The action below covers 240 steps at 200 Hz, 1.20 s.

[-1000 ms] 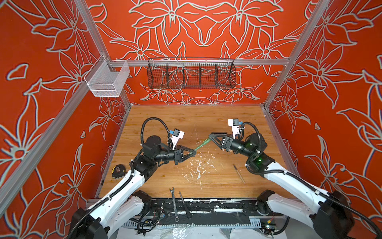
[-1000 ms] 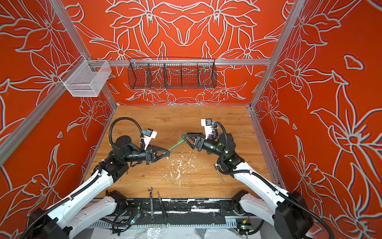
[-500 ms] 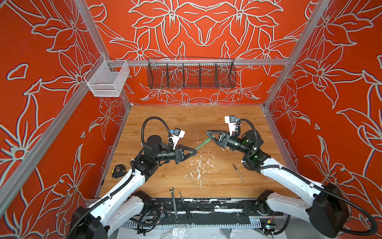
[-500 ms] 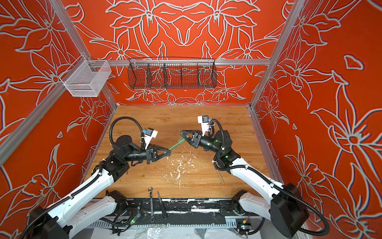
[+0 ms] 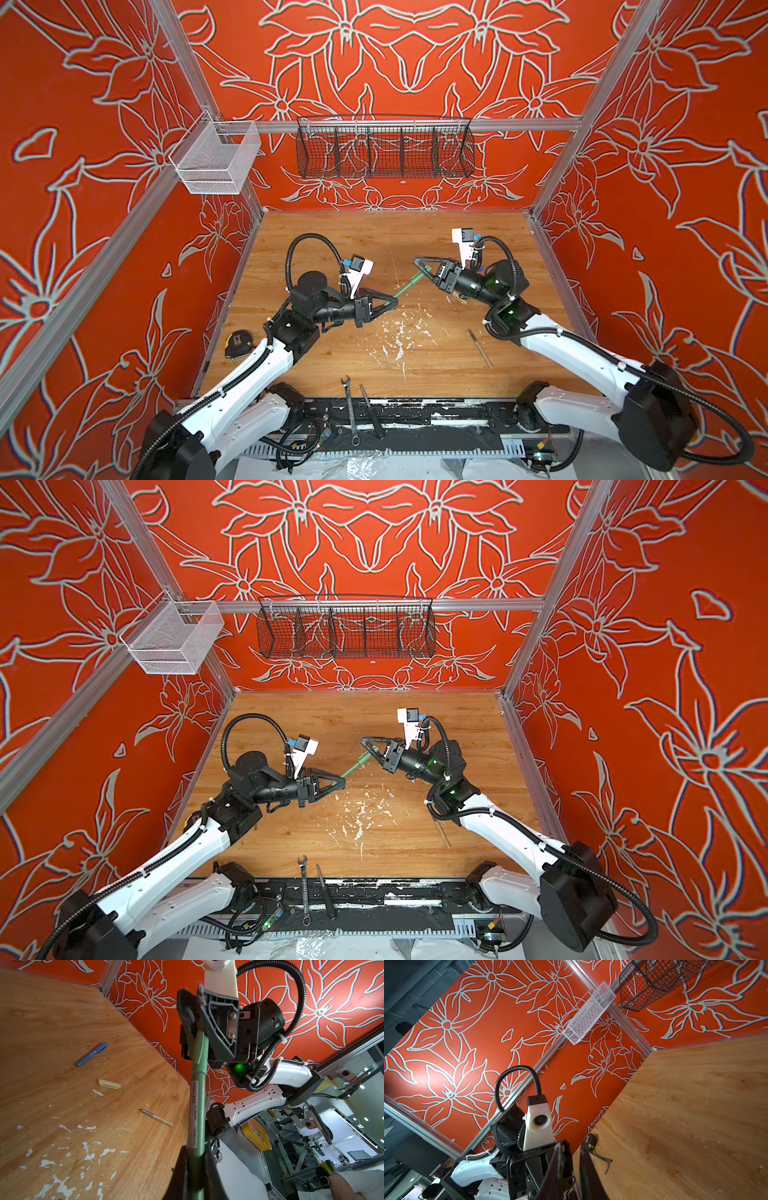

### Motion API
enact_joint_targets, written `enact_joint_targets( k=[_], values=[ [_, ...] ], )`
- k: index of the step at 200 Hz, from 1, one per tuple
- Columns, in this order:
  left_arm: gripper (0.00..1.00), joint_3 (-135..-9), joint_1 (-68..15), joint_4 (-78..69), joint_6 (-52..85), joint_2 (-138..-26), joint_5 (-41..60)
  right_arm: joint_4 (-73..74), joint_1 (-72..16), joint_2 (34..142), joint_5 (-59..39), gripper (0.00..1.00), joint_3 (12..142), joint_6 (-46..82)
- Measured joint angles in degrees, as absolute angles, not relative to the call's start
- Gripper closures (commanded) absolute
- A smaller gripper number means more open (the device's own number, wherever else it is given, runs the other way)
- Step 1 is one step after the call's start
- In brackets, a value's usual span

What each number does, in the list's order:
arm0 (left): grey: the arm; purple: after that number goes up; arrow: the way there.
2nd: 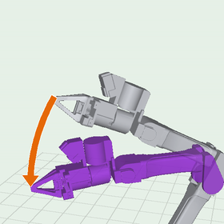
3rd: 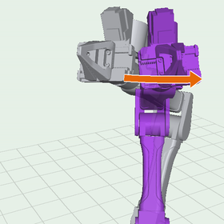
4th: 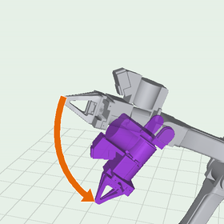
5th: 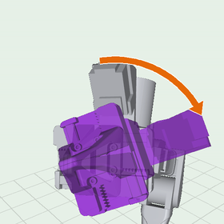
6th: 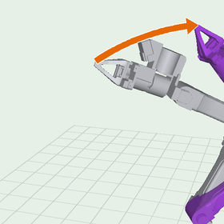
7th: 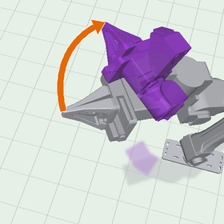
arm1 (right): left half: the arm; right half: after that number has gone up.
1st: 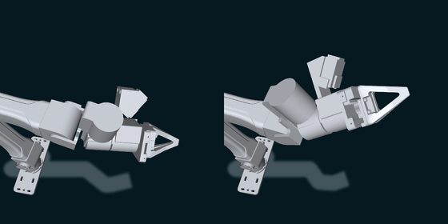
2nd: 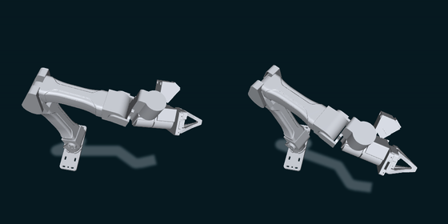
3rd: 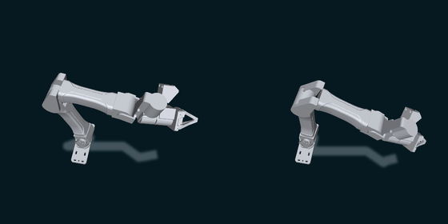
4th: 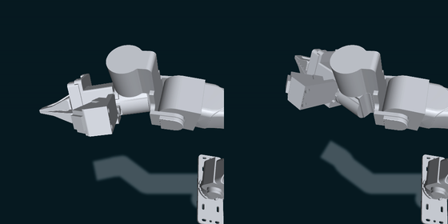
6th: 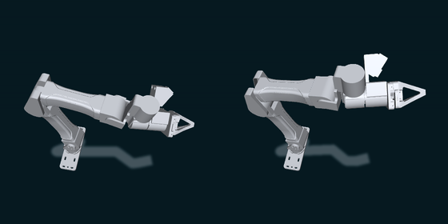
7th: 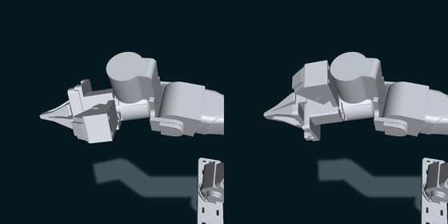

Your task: Insert the pens into the pen caps

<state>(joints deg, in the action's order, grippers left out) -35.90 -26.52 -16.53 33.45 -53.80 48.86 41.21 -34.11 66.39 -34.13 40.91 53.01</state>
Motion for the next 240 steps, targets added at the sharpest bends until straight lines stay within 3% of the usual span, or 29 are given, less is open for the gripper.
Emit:
enact_joint_targets(
  k=[75,166,192,203,226,240],
  values=[
    [1.0,-42.89,-28.53,-16.19,32.86,-62.5,48.93,41.71,-34.15,68.2,-25.65,1.0,43.7,53.01],
    [1.0,-45.08,-28.86,-12.43,30.85,-62.83,47.55,44.64,-35.73,67.88,-20.75,1.0,42.13,55.31],
    [1.0,-45.87,-29.04,-9.21,30.35,-62.22,46.06,38.94,-35.73,66.24,-19.51,1.0,42.76,54.35],
    [0.85,-45.84,-29.23,-7.99,29.61,-61.32,45.08,34.24,-35.64,65.08,-19.64,1.0,43.94,53.43],
    [0.37,-45.67,-29.19,-6.11,28.34,-57.71,40.82,25.47,-33.58,62.98,-23.35,1.0,46.54,51.29],
    [0.22,-44.84,-28.84,-6.35,28.21,-54.11,38.5,20.58,-31.66,62.63,-25.15,1.0,47.86,49.56]
  ],
)
